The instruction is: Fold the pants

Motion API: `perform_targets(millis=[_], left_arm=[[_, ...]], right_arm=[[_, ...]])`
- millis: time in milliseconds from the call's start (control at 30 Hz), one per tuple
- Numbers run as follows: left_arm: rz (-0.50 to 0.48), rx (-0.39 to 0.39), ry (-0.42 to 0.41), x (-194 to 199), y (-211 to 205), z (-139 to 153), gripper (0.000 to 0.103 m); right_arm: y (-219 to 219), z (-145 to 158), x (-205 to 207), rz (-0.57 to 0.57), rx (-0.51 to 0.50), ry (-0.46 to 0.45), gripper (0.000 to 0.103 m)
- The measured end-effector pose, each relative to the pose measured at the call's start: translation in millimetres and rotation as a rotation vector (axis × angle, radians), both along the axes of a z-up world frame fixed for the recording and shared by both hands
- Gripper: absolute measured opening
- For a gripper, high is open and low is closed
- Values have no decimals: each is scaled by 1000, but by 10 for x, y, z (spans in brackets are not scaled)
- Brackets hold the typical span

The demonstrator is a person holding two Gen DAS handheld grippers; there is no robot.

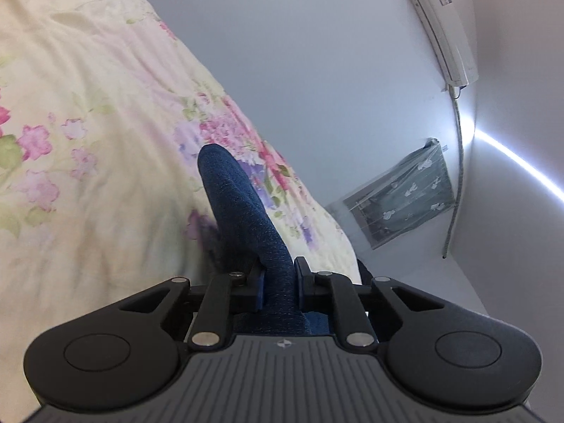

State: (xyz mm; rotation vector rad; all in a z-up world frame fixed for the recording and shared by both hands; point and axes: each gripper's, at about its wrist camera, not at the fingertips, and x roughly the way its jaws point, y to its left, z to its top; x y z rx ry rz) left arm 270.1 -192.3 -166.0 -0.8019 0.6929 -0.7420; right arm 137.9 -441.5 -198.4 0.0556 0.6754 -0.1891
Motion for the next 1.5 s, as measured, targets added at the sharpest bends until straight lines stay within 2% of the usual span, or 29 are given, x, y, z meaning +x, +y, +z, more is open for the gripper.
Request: perform_targets(millis=[167, 267, 433, 600, 633, 800, 833, 867, 900, 967, 1000, 1033, 1067, 1167, 1267, 1300, 1367, 1433, 1500], left_arm=[[-49, -19, -61, 59, -371, 359, 17], [-87, -28, -98, 45, -664, 548, 17], [-187, -33, -159, -15, -1401, 741, 17], [-284, -20, -162, -131, -2225, 637, 17], [-303, -14, -155, -152, -2396, 603, 17], [-384, 64, -101, -299, -3242, 285, 17], [-396, 76, -89, -343, -3396, 212, 15], [-416, 78, -82, -381, -3548, 146, 0], [-435, 77, -82, -421, -3675, 109, 0], [-452, 148, -133, -558, -3945, 87, 0], [-469, 197, -130, -609, -4082, 44, 0], [-481, 201, -94, -619, -4141, -30, 0], [-478, 196, -76, -650, -4119, -80, 0], [-442, 242, -91, -734, -3861, -96, 0], [-390, 276, -143, -780, -3424, 55, 4], [-358, 277, -166, -820, -3236, 138, 10], [-274, 302, -193, -853, -2902, 277, 34], [-178, 358, -227, -878, -2608, 413, 47], [-120, 441, -249, -917, -2428, 445, 51]], right_arm=[[-67, 122, -114, -43, 24, -35, 28], [-225, 226, -302, -60, 85, -65, 29], [-485, 375, -536, -100, 104, -106, 34], [-920, 487, -819, -166, 94, -122, 36], [-1125, 511, -968, -207, 89, -132, 36], [-1494, 531, -1289, -279, 122, -151, 37], [-1554, 530, -1353, -291, 123, -154, 37], [-1615, 526, -1430, -303, 123, -157, 37], [-1667, 518, -1490, -312, 125, -157, 37], [-1761, 498, -1608, -322, 130, -156, 37], [-1791, 485, -1682, -327, 128, -156, 37], [-1816, 473, -1717, -329, 127, -154, 37], [-1852, 462, -1770, -334, 129, -152, 37], [-1934, 429, -1872, -352, 155, -160, 37], [-1969, 475, -1915, -323, 162, -221, 37], [-1978, 510, -1881, -289, 164, -267, 40], [-1992, 604, -1821, -221, 188, -337, 53], [-2041, 674, -1651, -182, 221, -367, 55], [-2122, 707, -1429, -152, 238, -343, 55]])
